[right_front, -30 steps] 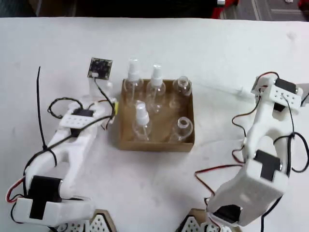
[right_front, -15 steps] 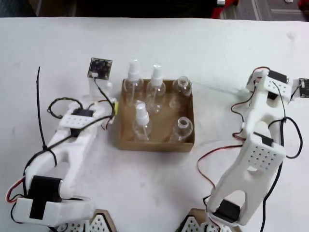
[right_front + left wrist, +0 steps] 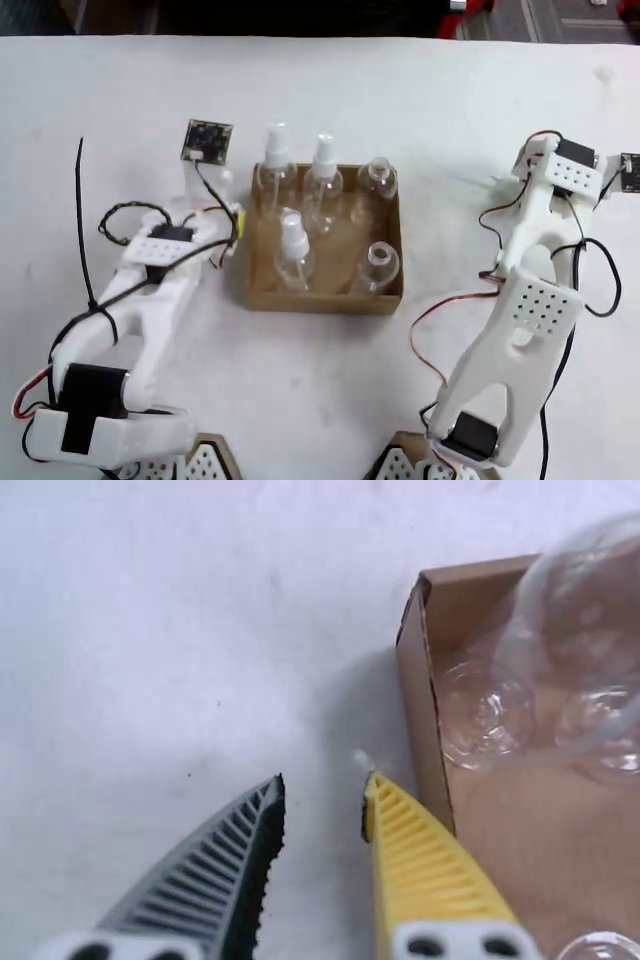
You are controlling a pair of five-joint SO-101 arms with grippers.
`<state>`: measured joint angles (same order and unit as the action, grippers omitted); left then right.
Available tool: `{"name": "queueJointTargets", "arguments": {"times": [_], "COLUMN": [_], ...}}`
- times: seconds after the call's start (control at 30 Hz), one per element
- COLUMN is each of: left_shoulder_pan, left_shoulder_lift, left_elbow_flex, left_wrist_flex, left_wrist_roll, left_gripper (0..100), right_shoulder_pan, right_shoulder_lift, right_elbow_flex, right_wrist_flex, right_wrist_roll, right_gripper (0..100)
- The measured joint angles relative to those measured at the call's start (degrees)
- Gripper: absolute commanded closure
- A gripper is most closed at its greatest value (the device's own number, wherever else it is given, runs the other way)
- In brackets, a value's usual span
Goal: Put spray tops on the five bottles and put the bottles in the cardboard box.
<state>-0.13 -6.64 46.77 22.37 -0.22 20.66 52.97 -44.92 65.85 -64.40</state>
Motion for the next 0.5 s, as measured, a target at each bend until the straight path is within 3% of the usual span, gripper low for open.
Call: {"name": "queueJointTargets", "arguments": {"times": [0.27, 0.43, 0.5], "left_shoulder_pan": [0.0, 0.0, 0.0], "left_shoulder_lift": [0.0, 0.0, 0.0], "left_elbow_flex": [0.0, 0.0, 0.0], "left_wrist_flex": [0.0, 0.0, 0.0], "left_wrist_roll": [0.0, 0.0, 0.0], "left_gripper": [88, 88, 88], "right_shoulder_pan": [-0.44, -0.44, -0.35], "right_shoulder_lift": [4.4, 6.15, 6.24], "right_elbow_flex": [-6.59, -8.26, -8.26], "right_wrist_flex": [0.88, 0.97, 0.97], "right_wrist_roll": [0.0, 0.0, 0.0], "right_gripper": [89.1, 98.8, 97.2]}}
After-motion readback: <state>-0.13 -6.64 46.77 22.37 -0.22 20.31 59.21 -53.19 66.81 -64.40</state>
